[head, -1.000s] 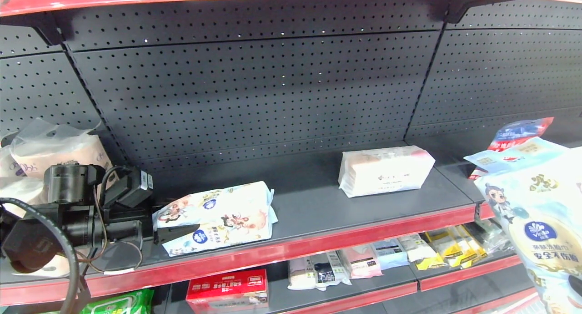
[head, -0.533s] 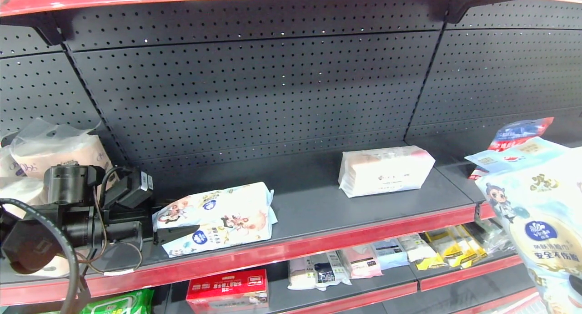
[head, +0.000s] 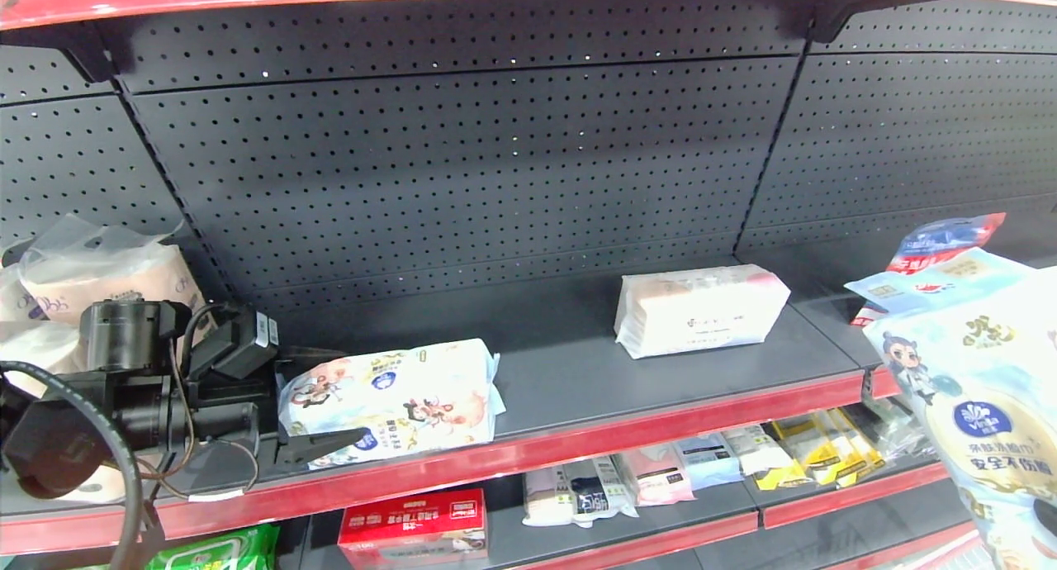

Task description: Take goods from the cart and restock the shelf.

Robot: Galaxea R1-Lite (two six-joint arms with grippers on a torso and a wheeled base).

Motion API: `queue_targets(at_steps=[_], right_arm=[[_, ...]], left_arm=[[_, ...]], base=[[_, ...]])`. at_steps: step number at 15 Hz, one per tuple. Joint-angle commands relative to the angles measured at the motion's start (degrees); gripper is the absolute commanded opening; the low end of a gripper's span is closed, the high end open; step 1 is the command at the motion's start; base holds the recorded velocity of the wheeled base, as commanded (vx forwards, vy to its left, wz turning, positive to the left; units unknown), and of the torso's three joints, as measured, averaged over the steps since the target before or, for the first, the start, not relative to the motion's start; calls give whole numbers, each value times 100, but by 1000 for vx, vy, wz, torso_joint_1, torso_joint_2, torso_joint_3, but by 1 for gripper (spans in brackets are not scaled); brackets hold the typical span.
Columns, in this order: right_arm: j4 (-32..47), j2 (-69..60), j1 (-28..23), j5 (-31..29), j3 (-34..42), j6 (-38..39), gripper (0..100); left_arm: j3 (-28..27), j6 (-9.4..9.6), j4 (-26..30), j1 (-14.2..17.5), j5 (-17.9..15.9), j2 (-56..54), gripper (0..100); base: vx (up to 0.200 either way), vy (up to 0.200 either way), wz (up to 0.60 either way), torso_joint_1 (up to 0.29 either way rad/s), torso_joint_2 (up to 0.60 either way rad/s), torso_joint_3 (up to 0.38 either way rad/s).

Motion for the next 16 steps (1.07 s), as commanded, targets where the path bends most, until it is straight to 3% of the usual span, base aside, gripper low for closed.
queue_targets(at_steps=[1,4,13,16], right_arm=[[0,6,-1,4,0,-2,0],[0,41,-1,4,9,-2,0],[-9,23,-1,13,141,-2,0],[-27,41,8,22,132,-2,0]], left_arm=[[-117,-81,-5,11,5,-70,100],[-91,-344,39,20,22,-343,100],[-232,-371,321,37,-13,-923,100],[-346,-617,303,90,49,-1213,100]], base=[[0,0,0,0,0,0],[0,0,0,0,0,0],[0,0,0,0,0,0],[0,0,0,0,0,0]])
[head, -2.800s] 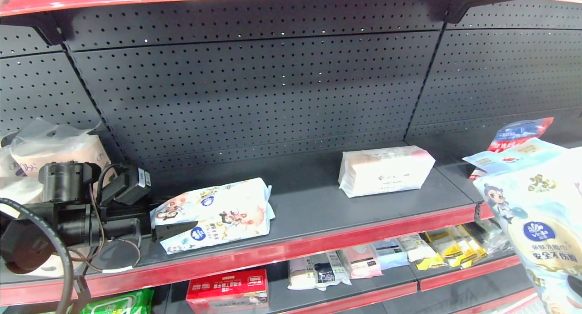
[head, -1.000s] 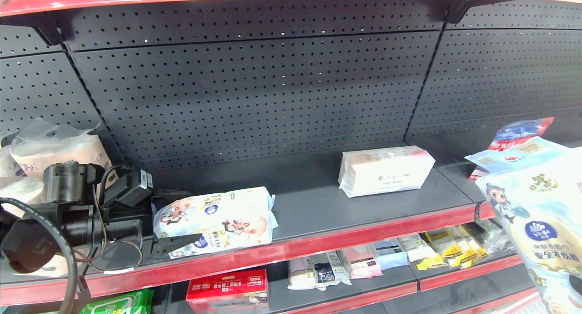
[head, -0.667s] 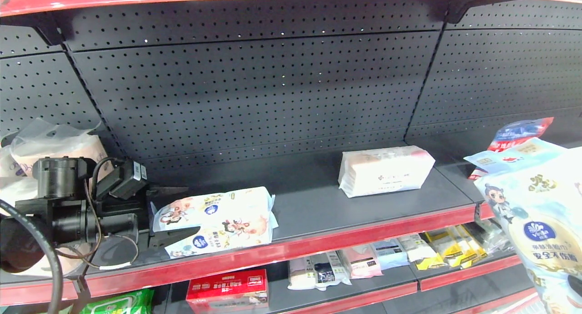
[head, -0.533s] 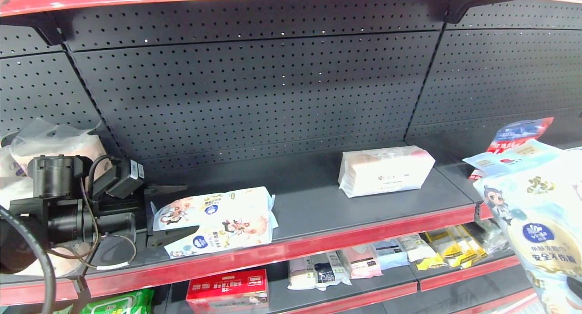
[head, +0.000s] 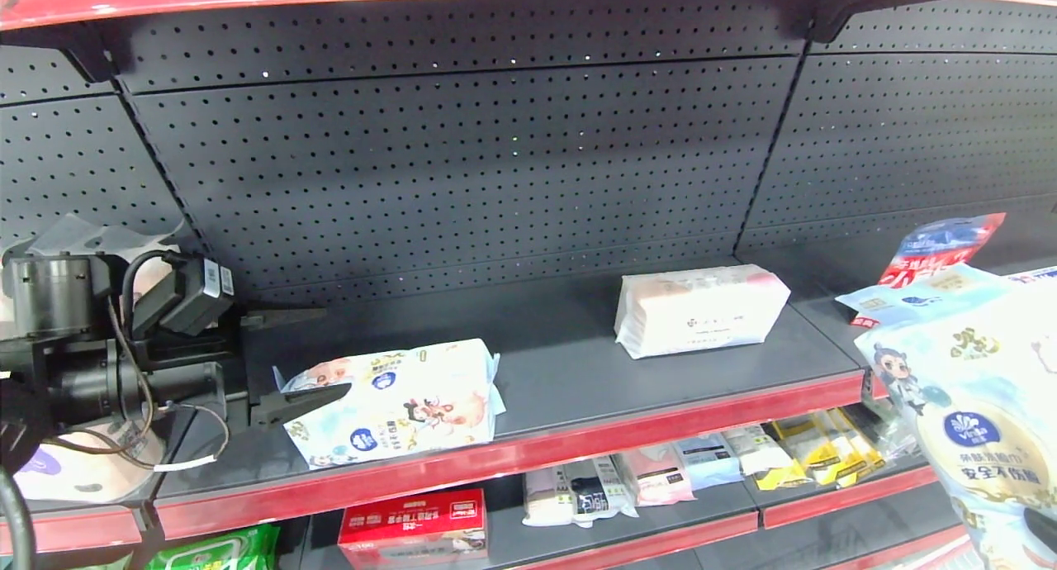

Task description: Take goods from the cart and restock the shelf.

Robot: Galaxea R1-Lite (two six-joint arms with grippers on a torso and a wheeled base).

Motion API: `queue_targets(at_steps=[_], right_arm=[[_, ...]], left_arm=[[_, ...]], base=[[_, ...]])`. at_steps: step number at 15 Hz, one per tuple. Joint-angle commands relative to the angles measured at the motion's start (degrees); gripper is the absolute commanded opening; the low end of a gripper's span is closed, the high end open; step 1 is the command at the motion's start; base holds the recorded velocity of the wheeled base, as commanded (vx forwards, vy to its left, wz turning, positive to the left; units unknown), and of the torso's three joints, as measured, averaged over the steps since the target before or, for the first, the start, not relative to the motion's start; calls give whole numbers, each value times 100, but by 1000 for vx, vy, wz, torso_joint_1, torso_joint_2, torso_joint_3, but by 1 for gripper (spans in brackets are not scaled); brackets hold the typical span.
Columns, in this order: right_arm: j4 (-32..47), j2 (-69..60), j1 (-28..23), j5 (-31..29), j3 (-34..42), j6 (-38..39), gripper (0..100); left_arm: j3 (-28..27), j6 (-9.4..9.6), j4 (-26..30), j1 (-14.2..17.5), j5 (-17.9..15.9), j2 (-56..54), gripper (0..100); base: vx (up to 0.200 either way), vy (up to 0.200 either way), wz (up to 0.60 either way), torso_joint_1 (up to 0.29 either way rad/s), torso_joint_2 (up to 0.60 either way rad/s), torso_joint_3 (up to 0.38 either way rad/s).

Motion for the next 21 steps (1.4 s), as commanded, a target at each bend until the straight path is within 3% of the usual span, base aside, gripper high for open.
queue_targets(at_steps=[1,6,9,10,11,12,13,14,15,16,17,19,21], right_arm=[[-3,22,6,12,9,-3,0],[-30,57,41,47,-8,41,0],[-47,118,41,74,-8,59,0],[-56,153,41,82,-26,59,0],[-56,171,41,82,-26,59,0],[-56,171,50,82,-17,59,0],[-56,171,50,82,0,59,0],[-56,224,50,82,0,59,0],[-56,224,50,82,0,59,0],[-56,241,85,82,0,59,0],[-56,233,120,82,9,59,0],[-65,259,120,82,-8,50,0],[-65,241,129,82,9,59,0]], left_arm=[[26,-81,-43,54,55,-295,100],[360,-107,-298,142,310,-629,100],[940,-600,-746,37,1057,-1016,100],[1037,-863,-1001,-25,1365,-1121,100],[1090,-1162,-1317,-157,1892,-1130,100],[1107,-1329,-1493,-244,2182,-1130,100],[1160,-1698,-1827,-403,2762,-1130,100],[1292,-2419,-2372,-860,4089,-1235,100],[1309,-2489,-2407,-912,4221,-1262,100],[1608,-2999,-2372,-1519,5373,-1666,100],[1881,-3034,-2275,-1809,5663,-2009,100],[2083,-3034,-1950,-2064,5891,-2562,100],[1969,-3025,-658,-2099,5997,-3819,100]], base=[[0,0,0,0,0,0],[0,0,0,0,0,0],[0,0,0,0,0,0],[0,0,0,0,0,0],[0,0,0,0,0,0],[0,0,0,0,0,0],[0,0,0,0,0,0],[0,0,0,0,0,0],[0,0,0,0,0,0],[0,0,0,0,0,0],[0,0,0,0,0,0],[0,0,0,0,0,0],[0,0,0,0,0,0]])
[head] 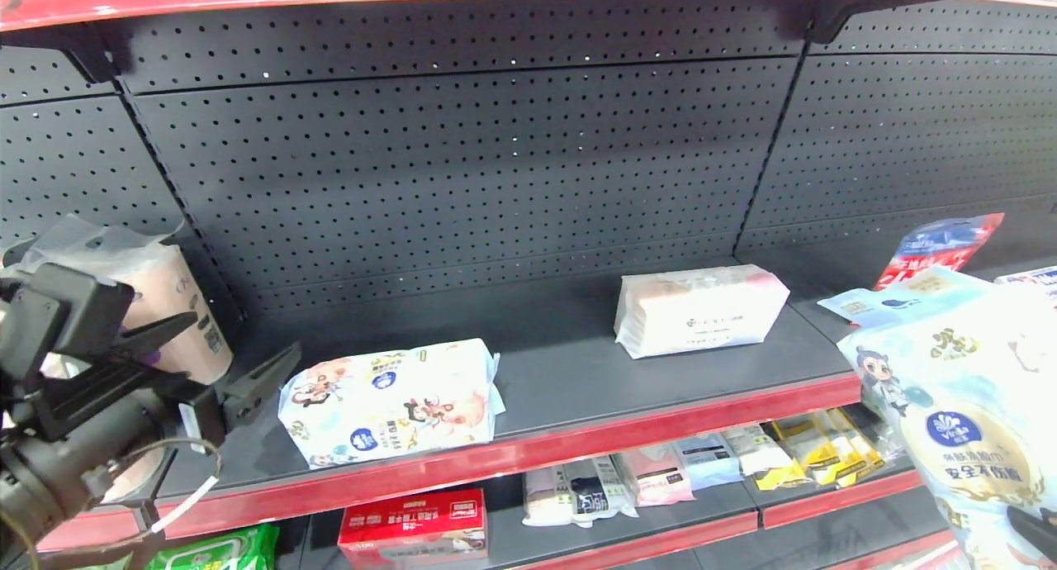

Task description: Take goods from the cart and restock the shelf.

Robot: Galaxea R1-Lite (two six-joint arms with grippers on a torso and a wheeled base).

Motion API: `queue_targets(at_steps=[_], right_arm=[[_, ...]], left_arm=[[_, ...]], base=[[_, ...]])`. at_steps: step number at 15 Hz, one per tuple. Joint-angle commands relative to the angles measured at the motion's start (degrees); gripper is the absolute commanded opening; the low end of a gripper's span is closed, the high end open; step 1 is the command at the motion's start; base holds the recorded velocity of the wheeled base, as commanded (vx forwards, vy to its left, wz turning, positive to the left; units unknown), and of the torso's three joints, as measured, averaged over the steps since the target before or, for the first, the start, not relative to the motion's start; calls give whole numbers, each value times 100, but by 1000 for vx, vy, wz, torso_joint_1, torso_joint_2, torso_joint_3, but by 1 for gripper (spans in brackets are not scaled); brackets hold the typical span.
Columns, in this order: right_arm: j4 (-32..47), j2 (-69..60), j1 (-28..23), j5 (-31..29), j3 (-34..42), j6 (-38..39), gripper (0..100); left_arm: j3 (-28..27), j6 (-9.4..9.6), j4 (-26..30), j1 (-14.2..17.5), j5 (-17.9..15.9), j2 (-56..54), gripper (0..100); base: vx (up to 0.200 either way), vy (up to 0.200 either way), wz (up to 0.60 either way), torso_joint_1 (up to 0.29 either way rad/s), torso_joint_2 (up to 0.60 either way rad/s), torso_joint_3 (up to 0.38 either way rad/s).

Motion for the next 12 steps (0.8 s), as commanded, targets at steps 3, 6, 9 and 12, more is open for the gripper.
queue_targets(at_steps=[3,6,9,12], right_arm=[[0,-32,4,327,-26,-7,0],[0,-181,4,345,-52,-7,0],[0,-207,-22,318,-96,-16,0],[0,-260,-31,310,-88,-25,0]], left_arm=[[-724,1,3779,-174,146,-3281,100],[-1304,19,5704,-165,172,-4450,100],[-1999,238,7409,-25,471,-4978,100],[-1911,265,7444,2,427,-5355,100]], base=[[0,0,0,0,0,0],[0,0,0,0,0,0],[0,0,0,0,0,0],[0,0,0,0,0,0]])
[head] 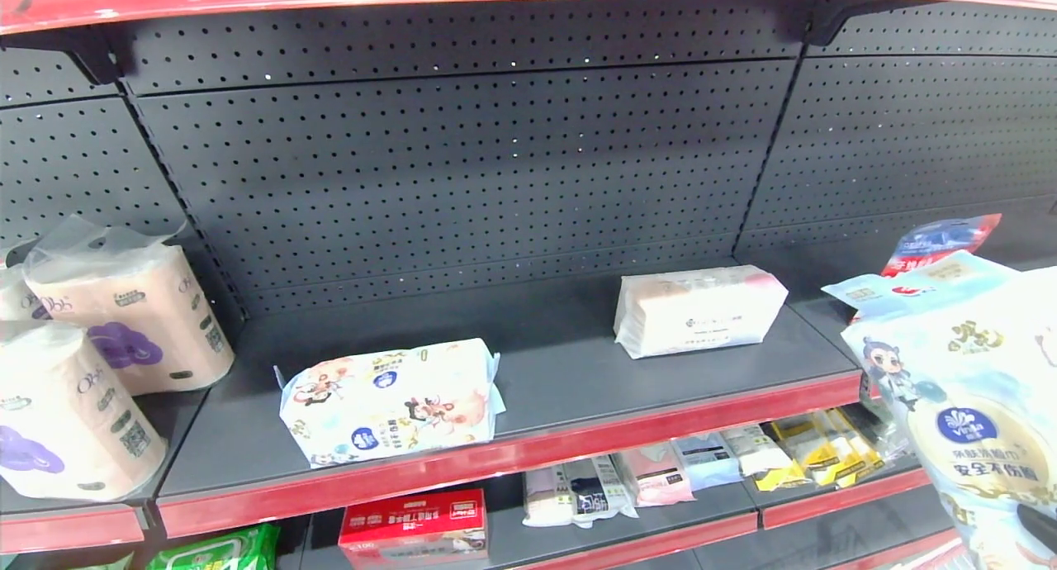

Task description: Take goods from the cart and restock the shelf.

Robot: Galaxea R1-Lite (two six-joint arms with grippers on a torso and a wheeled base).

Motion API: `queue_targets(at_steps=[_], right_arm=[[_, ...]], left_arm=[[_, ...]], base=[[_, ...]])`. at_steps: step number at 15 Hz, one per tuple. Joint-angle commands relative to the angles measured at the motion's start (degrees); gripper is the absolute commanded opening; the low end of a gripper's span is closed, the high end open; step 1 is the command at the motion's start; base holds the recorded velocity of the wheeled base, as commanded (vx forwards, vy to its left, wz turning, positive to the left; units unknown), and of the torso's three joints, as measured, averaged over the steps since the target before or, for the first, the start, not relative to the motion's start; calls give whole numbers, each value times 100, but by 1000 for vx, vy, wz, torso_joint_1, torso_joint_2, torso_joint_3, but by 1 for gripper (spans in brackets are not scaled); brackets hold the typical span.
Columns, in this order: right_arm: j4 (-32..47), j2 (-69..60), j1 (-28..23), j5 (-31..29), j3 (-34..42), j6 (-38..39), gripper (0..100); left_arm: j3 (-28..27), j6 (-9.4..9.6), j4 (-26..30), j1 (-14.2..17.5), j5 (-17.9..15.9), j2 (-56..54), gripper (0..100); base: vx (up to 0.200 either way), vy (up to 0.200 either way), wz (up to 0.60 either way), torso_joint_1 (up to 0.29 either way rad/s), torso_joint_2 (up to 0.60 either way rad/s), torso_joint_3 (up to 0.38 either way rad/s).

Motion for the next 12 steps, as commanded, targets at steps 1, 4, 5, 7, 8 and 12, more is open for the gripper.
queue_targets(at_steps=[1,4,5,7,8,12], right_arm=[[8,-130,-20,-14,-2,3,0],[8,-200,-29,-67,-2,3,0],[8,-218,-29,-67,-11,3,0],[8,-209,-29,-67,-2,-14,0],[8,-200,-29,-67,-2,-32,0],[8,-183,-20,-67,-81,-85,0]], left_arm=[[-33,1,5,28,81,-619,100],[-24,10,-135,10,81,-610,100],[11,89,-188,10,90,-593,100],[82,230,-197,10,55,-602,100],[196,239,-285,10,63,-593,100],[293,248,-522,1,19,-628,100]], base=[[0,0,0,0,0,0],[0,0,0,0,0,0],[0,0,0,0,0,0],[-100,0,0,1,1,-1],[-200,0,0,7,2,2],[-50,0,0,5,2,1]])
